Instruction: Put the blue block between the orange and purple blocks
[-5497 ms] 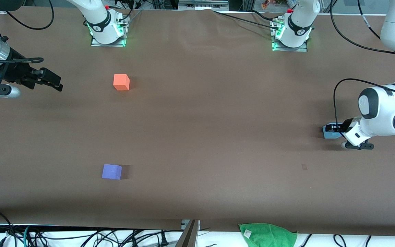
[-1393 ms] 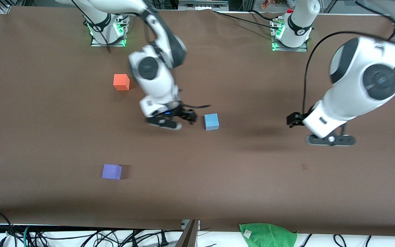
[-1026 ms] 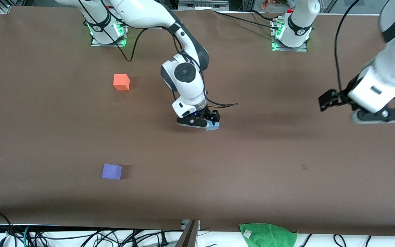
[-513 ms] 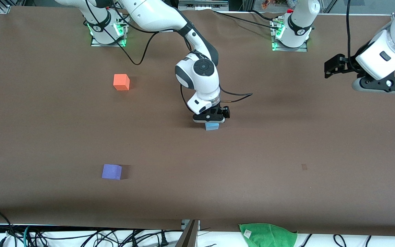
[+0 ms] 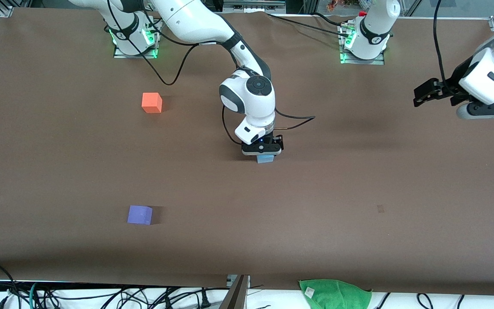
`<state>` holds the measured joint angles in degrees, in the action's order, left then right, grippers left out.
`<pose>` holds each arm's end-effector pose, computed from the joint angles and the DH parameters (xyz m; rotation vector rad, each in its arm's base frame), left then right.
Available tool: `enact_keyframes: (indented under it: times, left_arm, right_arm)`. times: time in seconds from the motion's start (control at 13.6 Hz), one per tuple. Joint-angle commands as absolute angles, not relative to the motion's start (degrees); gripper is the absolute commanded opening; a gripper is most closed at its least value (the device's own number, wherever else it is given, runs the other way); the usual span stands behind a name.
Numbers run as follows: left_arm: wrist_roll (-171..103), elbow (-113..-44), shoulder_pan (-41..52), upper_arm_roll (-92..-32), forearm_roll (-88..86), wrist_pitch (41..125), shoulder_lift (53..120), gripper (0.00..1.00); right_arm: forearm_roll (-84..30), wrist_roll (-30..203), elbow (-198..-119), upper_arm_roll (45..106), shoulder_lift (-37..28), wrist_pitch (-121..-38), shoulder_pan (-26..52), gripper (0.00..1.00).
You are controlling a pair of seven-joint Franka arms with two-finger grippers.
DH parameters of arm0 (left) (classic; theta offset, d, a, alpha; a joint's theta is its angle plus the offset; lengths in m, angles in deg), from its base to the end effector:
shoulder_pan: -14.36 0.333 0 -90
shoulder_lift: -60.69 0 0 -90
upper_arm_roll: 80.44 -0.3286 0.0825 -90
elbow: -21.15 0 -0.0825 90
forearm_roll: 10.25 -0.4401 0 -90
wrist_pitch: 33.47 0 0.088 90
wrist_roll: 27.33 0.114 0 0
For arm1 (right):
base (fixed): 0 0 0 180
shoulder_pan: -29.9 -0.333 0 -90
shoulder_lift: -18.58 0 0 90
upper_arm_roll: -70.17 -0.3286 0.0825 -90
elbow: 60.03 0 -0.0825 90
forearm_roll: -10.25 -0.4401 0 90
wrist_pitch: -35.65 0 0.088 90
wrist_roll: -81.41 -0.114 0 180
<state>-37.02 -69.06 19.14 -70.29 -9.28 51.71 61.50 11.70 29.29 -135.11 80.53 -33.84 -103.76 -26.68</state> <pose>0.6017 -0.0579 0.6128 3.1293 0.1170 -0.1620 0.5424 0.6167 0.1803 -3.0499 0.0003 -0.3984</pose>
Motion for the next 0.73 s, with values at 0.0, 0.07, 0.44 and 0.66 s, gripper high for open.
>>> enact_keyframes:
  times: [0.0,0.07,0.44,0.66]
  left_arm:
    - [-36.8,-70.3,17.4,-71.0,-9.5,52.1,60.3,1.0]
    - [-36.8,-70.3,17.3,-71.5,-9.5,52.2,60.3,1.0]
    - [-37.5,-70.3,17.8,-71.0,-9.5,52.3,61.0,1.0]
    - [-37.5,-70.3,18.0,-71.0,-9.5,52.4,61.1,1.0]
  right_arm:
    - [12.5,28.1,-133.7,80.9,-35.6,-103.7,-27.8,0.99]
    - [12.5,28.1,-133.7,80.9,-35.6,-103.7,-27.9,0.99]
    - [12.2,29.8,-133.8,81.1,-35.0,-103.5,-26.5,0.39]
    - [11.1,38.5,-133.8,80.9,-32.1,-97.4,-21.9,0.14]
